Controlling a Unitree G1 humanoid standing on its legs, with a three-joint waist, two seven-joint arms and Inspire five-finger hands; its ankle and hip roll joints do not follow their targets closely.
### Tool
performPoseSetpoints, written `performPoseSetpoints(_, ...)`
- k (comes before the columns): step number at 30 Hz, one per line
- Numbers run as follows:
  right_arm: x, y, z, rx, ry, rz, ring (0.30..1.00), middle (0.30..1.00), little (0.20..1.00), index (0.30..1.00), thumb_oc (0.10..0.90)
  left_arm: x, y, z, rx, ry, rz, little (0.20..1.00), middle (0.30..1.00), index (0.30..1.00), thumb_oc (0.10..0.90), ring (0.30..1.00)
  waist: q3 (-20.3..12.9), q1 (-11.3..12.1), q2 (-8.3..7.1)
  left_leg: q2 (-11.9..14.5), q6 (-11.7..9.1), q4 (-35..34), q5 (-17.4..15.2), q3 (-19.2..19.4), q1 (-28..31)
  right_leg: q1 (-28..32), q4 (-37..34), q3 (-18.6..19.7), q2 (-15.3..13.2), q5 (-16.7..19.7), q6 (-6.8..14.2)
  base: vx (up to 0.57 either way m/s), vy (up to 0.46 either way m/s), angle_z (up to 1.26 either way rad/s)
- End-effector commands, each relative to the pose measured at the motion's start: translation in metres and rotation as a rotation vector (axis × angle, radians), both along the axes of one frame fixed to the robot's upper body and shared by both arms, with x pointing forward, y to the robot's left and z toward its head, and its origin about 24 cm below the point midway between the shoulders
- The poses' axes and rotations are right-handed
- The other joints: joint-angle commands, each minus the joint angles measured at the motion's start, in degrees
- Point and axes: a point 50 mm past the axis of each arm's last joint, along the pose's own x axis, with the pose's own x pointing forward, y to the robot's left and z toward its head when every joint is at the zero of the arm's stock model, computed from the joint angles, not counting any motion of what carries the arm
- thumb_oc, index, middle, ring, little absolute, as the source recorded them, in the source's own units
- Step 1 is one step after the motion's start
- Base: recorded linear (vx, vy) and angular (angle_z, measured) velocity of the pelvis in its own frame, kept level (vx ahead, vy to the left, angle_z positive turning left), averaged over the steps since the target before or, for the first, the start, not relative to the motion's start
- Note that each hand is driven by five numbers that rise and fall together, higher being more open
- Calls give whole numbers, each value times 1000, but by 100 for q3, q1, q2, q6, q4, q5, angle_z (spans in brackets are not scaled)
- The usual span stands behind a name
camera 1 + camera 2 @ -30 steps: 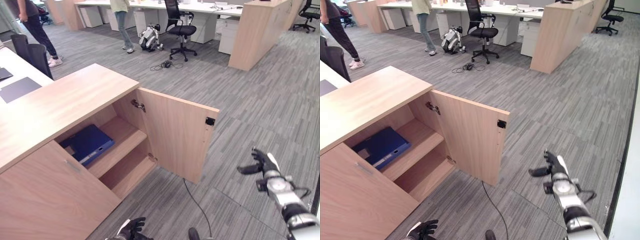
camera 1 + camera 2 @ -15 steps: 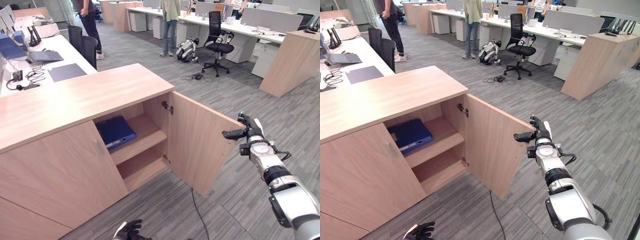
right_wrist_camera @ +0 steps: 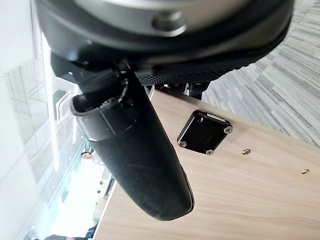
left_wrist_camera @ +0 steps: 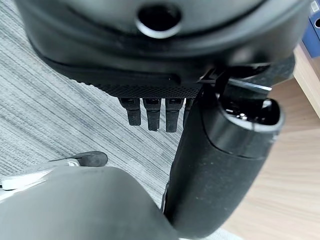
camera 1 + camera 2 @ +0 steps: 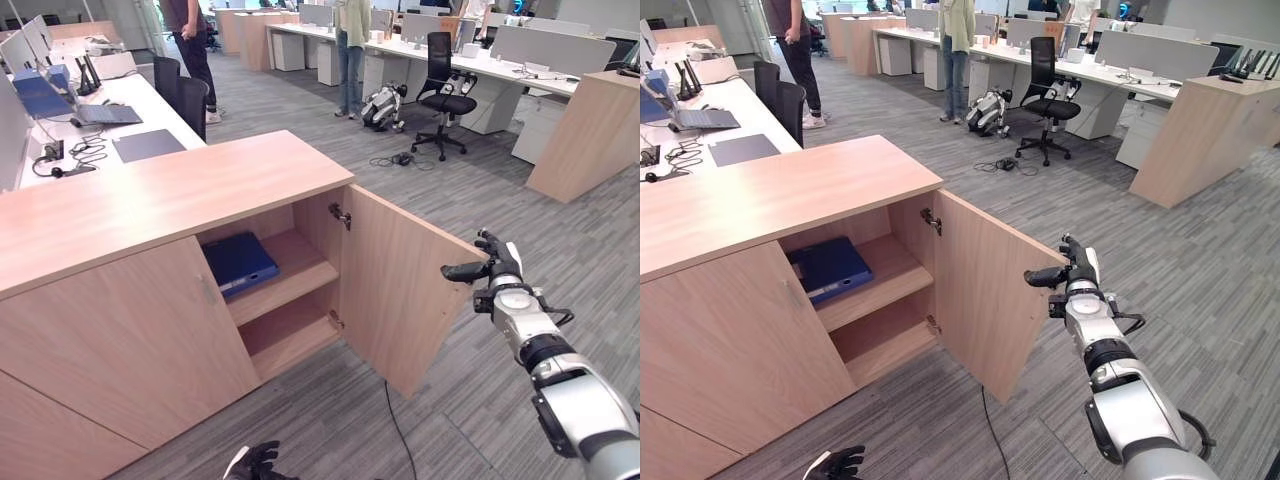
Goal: Put the empty folder in the office cabinet
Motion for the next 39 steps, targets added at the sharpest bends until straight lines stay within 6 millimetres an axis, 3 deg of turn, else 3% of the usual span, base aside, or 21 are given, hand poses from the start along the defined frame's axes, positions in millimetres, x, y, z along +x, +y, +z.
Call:
performPoseSetpoints(1, 8, 99, 36, 192, -251, 413, 900, 900, 900, 900, 800, 21, 24, 9, 102, -51, -20, 900, 900, 900, 800, 900, 21, 287, -125, 17, -190, 125, -199, 70, -211, 370, 598, -154, -434, -1274, 577, -31, -36, 11)
performPoseSetpoints(3, -12, 100, 27, 234, -261, 481, 900, 900, 900, 900, 800, 20, 25, 9, 105, -48, -5, 900, 900, 900, 800, 900, 36, 245, -112, 24, -231, 137, -162, -14, -262, 373, 601, -226, -428, -1295, 565, -40, -49, 26)
performPoseSetpoints(4, -36, 102, 17, 255, -249, 564, 900, 900, 900, 900, 800, 20, 27, 10, 113, -52, -3, 900, 900, 900, 800, 900, 82, 244, -93, 24, -285, 139, -102, -118, -341, 386, 573, -334, -419, -1314, 545, -49, -47, 28)
performPoseSetpoints(7, -52, 111, 13, 268, -245, 650, 900, 900, 900, 900, 800, 21, 27, 10, 121, -54, -16, 900, 900, 900, 800, 900, 116, 255, -78, 23, -336, 149, -37, -237, -436, 400, 528, -478, -419, -1311, 534, -50, -45, 22)
performPoseSetpoints(10, -68, 142, 10, 339, -232, 796, 900, 900, 900, 900, 800, 28, 27, 12, 137, -76, -25, 900, 900, 900, 800, 900, 253, 393, -78, 17, -411, 217, 74, -425, -646, 398, 507, -730, -409, -1335, 498, -96, -54, 37)
performPoseSetpoints(13, -74, 178, 19, 360, -248, 959, 900, 900, 900, 900, 800, 43, 27, 17, 157, -118, -39, 900, 900, 900, 800, 900, 426, 626, -139, 7, -541, 287, 166, -627, -981, 438, 385, -1090, -444, -1368, 507, -110, -58, 70)
performPoseSetpoints(15, -76, 186, 24, 370, -262, 993, 900, 900, 900, 900, 800, 46, 27, 18, 162, -129, -41, 900, 900, 900, 800, 900, 451, 660, -151, 27, -544, 335, 172, -577, -1071, 439, 348, -1168, -454, -1354, 518, -68, 7, 85)
performPoseSetpoints(16, -76, 195, 32, 368, -288, 1038, 900, 900, 900, 900, 800, 53, 25, 20, 167, -150, -40, 900, 900, 900, 800, 900, 546, 710, -179, 105, -567, 501, 168, -267, -1236, 458, 303, -1315, -522, -1336, 546, -90, 99, 101)
performPoseSetpoints(17, -77, 201, 36, 355, -295, 1075, 900, 900, 900, 900, 800, 57, 22, 21, 165, -159, -54, 900, 900, 900, 800, 900, 589, 680, -198, 287, -507, 649, 140, 359, -1318, 462, 307, -1480, -623, -1331, 570, -129, 183, 107)
performPoseSetpoints(18, -80, 209, 41, 342, -309, 1127, 900, 900, 900, 900, 800, 59, 20, 22, 164, -162, -75, 900, 900, 900, 800, 900, 577, 605, -208, 568, -426, 751, 126, 1277, -1312, 424, 338, -1720, -720, -1309, 598, -116, 201, 105)
performPoseSetpoints(20, -82, 223, 47, 342, -319, 1171, 900, 900, 900, 900, 800, 54, 20, 20, 170, -144, -98, 900, 900, 900, 800, 900, 474, 556, -145, 947, -420, 784, 225, 2351, -1275, 407, 351, -2025, -750, -1310, 603, -22, 191, 89)
performPoseSetpoints(21, -81, 237, 56, 351, -347, 1193, 900, 900, 900, 900, 800, 41, 23, 15, 190, -100, -110, 900, 900, 900, 800, 900, 356, 619, -77, 957, -426, 655, 242, 2550, -1177, 573, 433, -2213, -784, -1379, 608, 146, 191, 73)
performPoseSetpoints(25, -78, 251, 86, 436, -458, 1187, 900, 900, 900, 900, 800, 31, 32, 12, 231, -50, -92, 900, 900, 900, 800, 900, 250, 861, -132, 622, -262, 532, 177, 2208, -1218, 721, 960, -2630, -1114, -1524, 647, 146, 139, 122)
performPoseSetpoints(29, -69, 241, 93, 450, -506, 1101, 900, 900, 900, 900, 800, 32, 38, 14, 248, -52, -85, 900, 900, 900, 800, 900, 258, 971, -177, 278, 30, 587, -50, 2006, -1141, 523, 2018, -2690, -1588, -1438, 807, 118, 164, 161)
performPoseSetpoints(32, -63, 232, 75, 367, -449, 1035, 900, 900, 900, 900, 800, 29, 42, 14, 254, -53, -37, 900, 900, 900, 800, 900, 358, 851, -77, 96, 302, 466, -213, 2065, -765, -56, 3402, -2331, -2069, -379, 1126, 125, 209, 41)
performPoseSetpoints(33, -64, 225, 62, 342, -412, 1005, 900, 900, 900, 900, 800, 30, 46, 15, 261, -55, -22, 900, 900, 900, 800, 900, 425, 780, 18, 163, 319, 445, -210, 2047, -696, -246, 3747, -2178, -2032, -242, 1223, 52, 106, 2)
performPoseSetpoints(35, -64, 201, 30, 291, -313, 911, 900, 900, 900, 900, 800, 32, 48, 17, 262, -64, -2, 900, 900, 900, 800, 900, 493, 620, 104, 204, 284, 360, -235, 1928, -523, -541, 3812, -1711, -1837, -513, 1202, 84, 2, 3)
performPoseSetpoints(38, -77, 156, -33, 185, -84, 746, 900, 900, 900, 900, 800, 36, 48, 19, 248, -87, 0, 900, 900, 900, 800, 900, 531, 254, 105, 134, 155, 330, -307, 1623, -396, -576, 2555, -997, -1231, -1200, 985, 163, -99, 21)
performPoseSetpoints(39, -82, 143, -48, 142, -30, 702, 900, 900, 900, 900, 800, 38, 49, 20, 247, -95, -6, 900, 900, 900, 800, 900, 531, 193, 52, 88, 114, 350, -350, 1583, -389, -553, 2000, -896, -1153, -1190, 944, 132, -154, 26)
